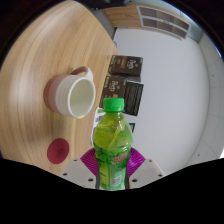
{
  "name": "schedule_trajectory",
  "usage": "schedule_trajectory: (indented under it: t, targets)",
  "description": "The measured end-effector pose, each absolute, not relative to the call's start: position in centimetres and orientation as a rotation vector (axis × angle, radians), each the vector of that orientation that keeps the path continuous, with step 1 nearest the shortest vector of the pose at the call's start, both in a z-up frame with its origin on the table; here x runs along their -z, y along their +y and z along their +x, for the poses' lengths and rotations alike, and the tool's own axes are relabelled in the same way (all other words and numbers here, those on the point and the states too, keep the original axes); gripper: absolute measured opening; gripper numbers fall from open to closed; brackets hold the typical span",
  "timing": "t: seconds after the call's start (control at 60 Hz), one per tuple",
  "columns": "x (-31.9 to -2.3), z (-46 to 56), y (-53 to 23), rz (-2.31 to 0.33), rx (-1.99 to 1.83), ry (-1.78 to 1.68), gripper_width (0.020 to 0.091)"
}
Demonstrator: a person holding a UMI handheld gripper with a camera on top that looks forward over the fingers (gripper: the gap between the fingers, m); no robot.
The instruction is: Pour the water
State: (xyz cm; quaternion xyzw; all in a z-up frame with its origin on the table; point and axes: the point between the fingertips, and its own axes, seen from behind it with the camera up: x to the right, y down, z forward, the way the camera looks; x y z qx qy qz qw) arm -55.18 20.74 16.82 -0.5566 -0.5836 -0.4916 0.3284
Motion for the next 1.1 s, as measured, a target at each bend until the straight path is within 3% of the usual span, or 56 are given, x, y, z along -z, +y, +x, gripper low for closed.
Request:
schedule_trajectory:
  t: [0.233, 0.483, 0.75, 0.917, 1.1]
  targets:
    - [-19.3, -55.6, 18.6, -1.799, 0.658, -1.017, 0.0346]
    - [-19.6, -53.0, 18.8, -1.901, 0.075, -0.487, 0.0357]
    - [-15.7, -50.8, 19.8, -1.895, -0.201, -0.200, 0.0357]
    - [-11.2, -51.6, 20.6, -1.897, -0.224, -0.194, 0.0371]
    - [-11.5, -51.6, 20.0, -1.833, -0.181, -0.213, 0.0377]
